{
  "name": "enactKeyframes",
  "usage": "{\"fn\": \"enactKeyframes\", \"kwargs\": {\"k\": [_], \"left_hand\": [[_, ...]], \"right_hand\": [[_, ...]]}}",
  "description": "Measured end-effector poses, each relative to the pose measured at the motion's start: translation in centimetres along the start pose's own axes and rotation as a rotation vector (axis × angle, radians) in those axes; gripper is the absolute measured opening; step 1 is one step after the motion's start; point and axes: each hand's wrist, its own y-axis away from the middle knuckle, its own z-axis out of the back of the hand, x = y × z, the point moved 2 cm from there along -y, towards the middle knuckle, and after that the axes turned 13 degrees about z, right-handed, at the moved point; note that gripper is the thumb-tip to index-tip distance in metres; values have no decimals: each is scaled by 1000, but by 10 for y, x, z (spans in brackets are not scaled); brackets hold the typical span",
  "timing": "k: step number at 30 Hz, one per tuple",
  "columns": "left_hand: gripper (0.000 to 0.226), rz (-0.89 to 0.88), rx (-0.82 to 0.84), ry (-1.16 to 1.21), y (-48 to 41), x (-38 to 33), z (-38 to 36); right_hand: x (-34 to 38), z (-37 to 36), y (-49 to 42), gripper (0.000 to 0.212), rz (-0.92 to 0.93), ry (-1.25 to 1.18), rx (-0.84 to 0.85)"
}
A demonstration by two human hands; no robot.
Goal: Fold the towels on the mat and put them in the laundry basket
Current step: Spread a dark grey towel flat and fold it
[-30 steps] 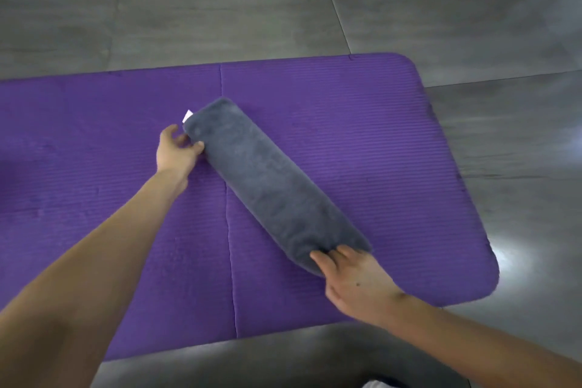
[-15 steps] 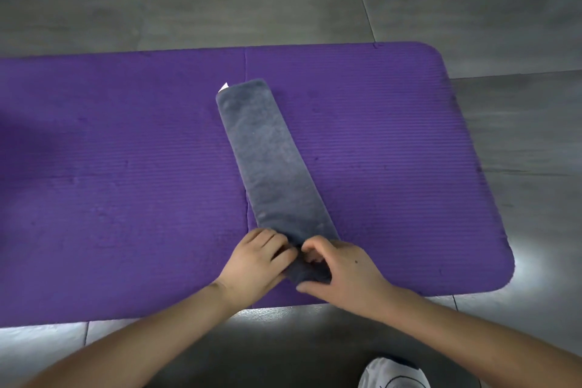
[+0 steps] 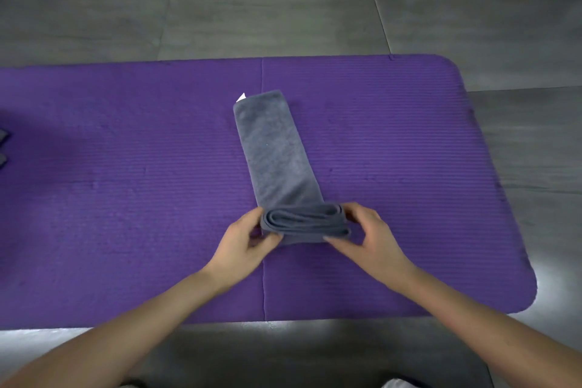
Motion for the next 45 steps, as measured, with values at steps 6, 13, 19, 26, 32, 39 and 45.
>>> {"fn": "enactKeyframes", "kwargs": {"k": [6,13,19,26,32,39,45], "left_hand": [[14,273,-162,359,-38,-14,12],[19,476,-331,122,-57,0,15],[48,-452,-502,-826,-44,-9,19],[87,-482,-149,-1170,-58,21,13],[99,-405,-35,-1059,-75,18,21],[82,-255,185,-980,-68,-8,26],[64,54,597,-591,-19,-17,35]], "right_hand": [[-15,-12,-86,33,-266,-176,23],[-32,-27,-114,43,-419,333,162],[-35,-31,-114,37,-490,394,63],[-24,-30,-116,41,-271,660,-20],[-34,-31,-76,83,587,941,388],[-30,-27,-80,96,554,936,504],[28,-6,-45,65,224,510,697]]}}
